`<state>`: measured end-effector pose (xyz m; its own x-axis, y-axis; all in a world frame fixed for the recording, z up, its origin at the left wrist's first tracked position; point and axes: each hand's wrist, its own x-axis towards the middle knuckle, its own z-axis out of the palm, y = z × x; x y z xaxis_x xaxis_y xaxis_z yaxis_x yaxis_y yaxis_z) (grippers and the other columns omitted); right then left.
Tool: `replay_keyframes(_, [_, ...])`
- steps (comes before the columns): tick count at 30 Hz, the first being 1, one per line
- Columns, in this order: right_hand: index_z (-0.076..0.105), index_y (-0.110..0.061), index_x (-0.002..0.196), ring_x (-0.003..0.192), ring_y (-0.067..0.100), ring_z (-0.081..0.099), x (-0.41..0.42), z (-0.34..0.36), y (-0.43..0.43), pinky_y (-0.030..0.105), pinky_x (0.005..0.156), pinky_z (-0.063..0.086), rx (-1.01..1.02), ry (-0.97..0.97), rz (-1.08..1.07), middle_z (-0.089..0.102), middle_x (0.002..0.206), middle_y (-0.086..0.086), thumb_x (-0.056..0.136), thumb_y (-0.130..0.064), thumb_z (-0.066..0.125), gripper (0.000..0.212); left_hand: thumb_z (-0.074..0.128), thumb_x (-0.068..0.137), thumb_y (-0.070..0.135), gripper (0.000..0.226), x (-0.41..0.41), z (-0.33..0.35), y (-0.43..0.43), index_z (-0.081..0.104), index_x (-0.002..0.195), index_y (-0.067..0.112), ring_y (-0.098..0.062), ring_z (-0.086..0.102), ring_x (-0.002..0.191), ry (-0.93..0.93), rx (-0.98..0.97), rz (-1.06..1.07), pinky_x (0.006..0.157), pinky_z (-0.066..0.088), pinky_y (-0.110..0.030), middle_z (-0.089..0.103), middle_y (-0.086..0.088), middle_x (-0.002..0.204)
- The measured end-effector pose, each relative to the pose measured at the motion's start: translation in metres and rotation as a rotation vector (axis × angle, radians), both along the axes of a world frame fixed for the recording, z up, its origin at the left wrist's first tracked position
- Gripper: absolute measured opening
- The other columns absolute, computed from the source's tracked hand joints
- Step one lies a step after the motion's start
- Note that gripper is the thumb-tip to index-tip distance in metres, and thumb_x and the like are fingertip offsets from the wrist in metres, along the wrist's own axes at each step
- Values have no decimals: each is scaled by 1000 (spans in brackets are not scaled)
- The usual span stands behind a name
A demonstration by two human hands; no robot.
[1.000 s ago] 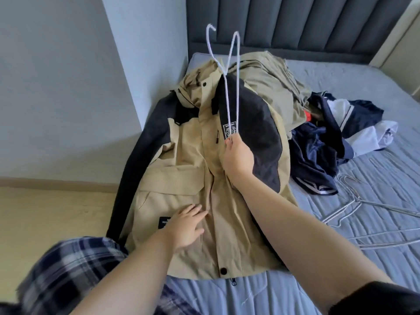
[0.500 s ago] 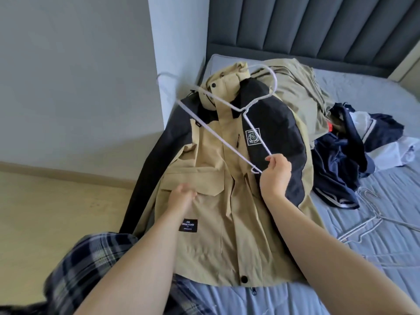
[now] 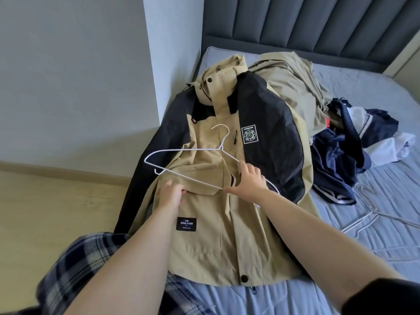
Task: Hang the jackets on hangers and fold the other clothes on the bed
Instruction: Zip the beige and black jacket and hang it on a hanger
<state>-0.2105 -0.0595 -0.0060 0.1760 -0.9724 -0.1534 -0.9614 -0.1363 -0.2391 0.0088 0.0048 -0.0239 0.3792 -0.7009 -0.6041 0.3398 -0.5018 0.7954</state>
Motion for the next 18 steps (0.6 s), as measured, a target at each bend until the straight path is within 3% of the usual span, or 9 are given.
replay_keyframes(3, [-2, -23, 151, 144, 30, 6, 6, -8, -2, 56, 114, 9, 63, 138, 29, 4, 158, 6, 60, -71, 67, 124, 43, 92, 9, 48, 4, -2, 0, 41, 140, 8, -30, 59, 106, -227, 57, -78, 100, 46, -43, 60, -14, 117])
replay_keyframes(6, [-1, -23, 151, 141, 33, 14, 10, -11, -6, 57, 113, 11, 26, 194, 23, 13, 154, 11, 60, -63, 71, 122, 43, 90, 9, 45, 10, -5, -1, 48, 135, 10, -36, 56, 113, -290, 83, -64, 102, 44, -46, 61, -20, 119])
replay_keyframes(7, [2, -23, 150, 137, 34, 20, 11, -11, -7, 54, 112, 15, 0, 195, 17, 19, 150, 11, 60, -61, 71, 120, 42, 89, 7, 40, 10, -2, -1, 53, 128, 11, -35, 59, 105, -265, 78, -45, 98, 47, -43, 64, -20, 108])
replay_keyframes(9, [4, -23, 149, 129, 33, 28, 15, -11, -9, 47, 109, 23, -24, 196, 14, 27, 142, 11, 60, -55, 71, 116, 39, 88, 4, 28, 10, 5, -4, 57, 107, 14, -29, 59, 82, -161, 49, 33, 76, 50, -34, 63, -11, 79])
replay_keyframes(11, [5, -25, 149, 123, 31, 29, 16, -9, -12, 43, 104, 28, -8, 157, 13, 30, 136, 10, 59, -51, 73, 115, 40, 90, 4, 34, 9, 11, -6, 50, 118, 19, -22, 57, 70, -9, -1, 116, 62, 45, -31, 60, -5, 76])
replay_keyframes(13, [6, -29, 148, 118, 29, 29, 14, -7, -13, 42, 102, 31, -7, 79, 43, 30, 130, 8, 57, -52, 74, 116, 45, 94, 11, 36, 11, 13, -6, 46, 129, 14, -17, 60, 78, 140, -70, 173, 67, 48, -30, 62, -6, 98])
replay_keyframes(15, [10, -33, 147, 114, 27, 29, 7, -2, -12, 41, 101, 33, -63, 30, 107, 31, 123, 5, 54, -55, 74, 115, 48, 96, 21, 31, 14, 16, -7, 50, 126, 11, -18, 61, 97, 272, -112, 235, 83, 49, -33, 60, -7, 119])
replay_keyframes(18, [15, -35, 144, 106, 23, 30, -1, 7, -12, 40, 100, 37, -201, 19, 204, 31, 116, 1, 52, -47, 74, 109, 49, 97, 25, 23, 19, 23, -11, 53, 115, 12, -22, 59, 112, 369, -167, 348, 98, 45, -35, 58, -9, 126])
